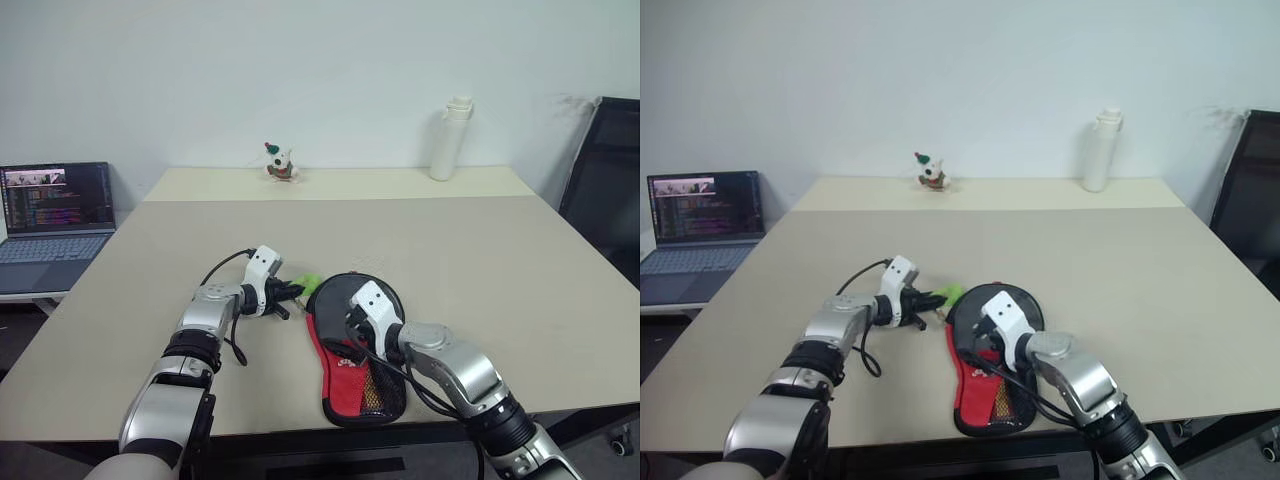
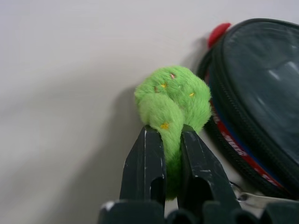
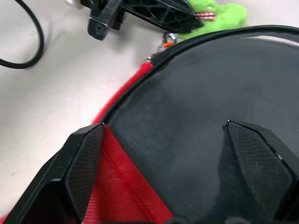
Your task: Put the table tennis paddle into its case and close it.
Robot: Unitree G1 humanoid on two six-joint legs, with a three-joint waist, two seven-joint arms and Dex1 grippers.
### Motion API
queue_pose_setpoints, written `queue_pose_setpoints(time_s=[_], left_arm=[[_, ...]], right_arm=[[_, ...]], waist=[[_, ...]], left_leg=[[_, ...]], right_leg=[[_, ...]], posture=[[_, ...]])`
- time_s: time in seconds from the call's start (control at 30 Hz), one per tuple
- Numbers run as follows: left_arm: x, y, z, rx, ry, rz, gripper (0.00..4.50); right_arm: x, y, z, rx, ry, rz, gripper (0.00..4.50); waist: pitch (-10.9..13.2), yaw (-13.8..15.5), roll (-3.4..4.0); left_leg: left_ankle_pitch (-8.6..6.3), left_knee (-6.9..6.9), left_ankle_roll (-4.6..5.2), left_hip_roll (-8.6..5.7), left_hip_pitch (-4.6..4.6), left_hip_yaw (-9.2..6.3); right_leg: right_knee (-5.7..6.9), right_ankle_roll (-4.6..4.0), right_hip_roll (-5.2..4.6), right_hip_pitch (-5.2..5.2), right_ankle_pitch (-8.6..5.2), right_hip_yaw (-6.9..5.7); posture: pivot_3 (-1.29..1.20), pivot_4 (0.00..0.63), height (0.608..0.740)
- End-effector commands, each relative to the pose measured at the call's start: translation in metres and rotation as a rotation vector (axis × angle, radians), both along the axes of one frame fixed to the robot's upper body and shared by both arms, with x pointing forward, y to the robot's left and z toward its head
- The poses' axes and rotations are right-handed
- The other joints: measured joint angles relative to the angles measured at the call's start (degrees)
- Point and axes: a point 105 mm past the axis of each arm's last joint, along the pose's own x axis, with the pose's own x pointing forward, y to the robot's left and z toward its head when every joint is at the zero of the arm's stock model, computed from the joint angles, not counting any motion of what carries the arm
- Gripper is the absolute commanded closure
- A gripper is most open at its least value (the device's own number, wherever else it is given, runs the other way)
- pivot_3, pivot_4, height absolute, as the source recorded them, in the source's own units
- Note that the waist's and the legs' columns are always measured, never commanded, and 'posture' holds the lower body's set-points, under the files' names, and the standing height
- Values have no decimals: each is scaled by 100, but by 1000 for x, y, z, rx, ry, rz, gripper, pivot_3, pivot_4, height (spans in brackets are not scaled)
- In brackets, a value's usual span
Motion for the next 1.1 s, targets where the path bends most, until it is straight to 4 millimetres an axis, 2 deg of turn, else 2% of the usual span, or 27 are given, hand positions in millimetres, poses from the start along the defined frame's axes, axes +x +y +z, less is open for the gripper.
queue_pose_setpoints(time_s=[0.03, 0.13, 0.23, 0.77, 0.9, 1.0, 1.1], left_arm=[[21, 21, 25, 73, -111, 148, 4489], [32, 22, 39, 101, -166, 205, 4489], [41, 15, 52, 119, -218, 235, 4490], [56, -62, 83, 319, -421, 134, 4491], [54, -86, 88, 378, -493, 72, 4491], [50, -115, 91, 408, -551, -7, 4491], [40, -150, 89, 526, -645, -145, 4491]], right_arm=[[-3, -6, -17, -25, 51, -28, 0], [-3, -6, -20, -33, 56, -31, 0], [-4, -6, -22, -36, 61, -36, 0], [-21, -4, -36, -46, 120, -38, 0], [-26, -3, -38, -44, 133, -42, 0], [-31, -2, -41, -46, 144, -44, 0], [-36, -1, -42, -43, 157, -50, 0]], waist=[[-2, 1, -4], [-3, -8, -6], [-3, -15, -6], [-4, -8, -8], [-4, -7, -8], [-4, 5, -8], [-5, 8, -9]], left_leg=[[0, 0, 0, -1, 3, -2], [0, 3, 0, -2, 13, -3], [0, 2, -1, -2, 23, -3], [0, -2, -2, -8, 19, -2], [0, -3, -2, -9, 18, -2], [-1, -3, -2, -10, 14, -2], [-1, -4, -2, -11, 8, -1]], right_leg=[[0, 7, 0, 3, -4, -2], [0, 20, 1, 15, -11, -5], [-1, 20, 1, 25, -11, -7], [-9, 22, 4, 25, -11, -8], [-12, 22, 4, 26, -11, -9], [-16, 23, 3, 26, -12, -12], [-23, 23, 3, 26, -12, -17]], posture=[[0, 150, 740], [0, 150, 740], [0, 150, 740], [0, 150, 740], [0, 150, 740], [0, 150, 740], [0, 150, 740]])
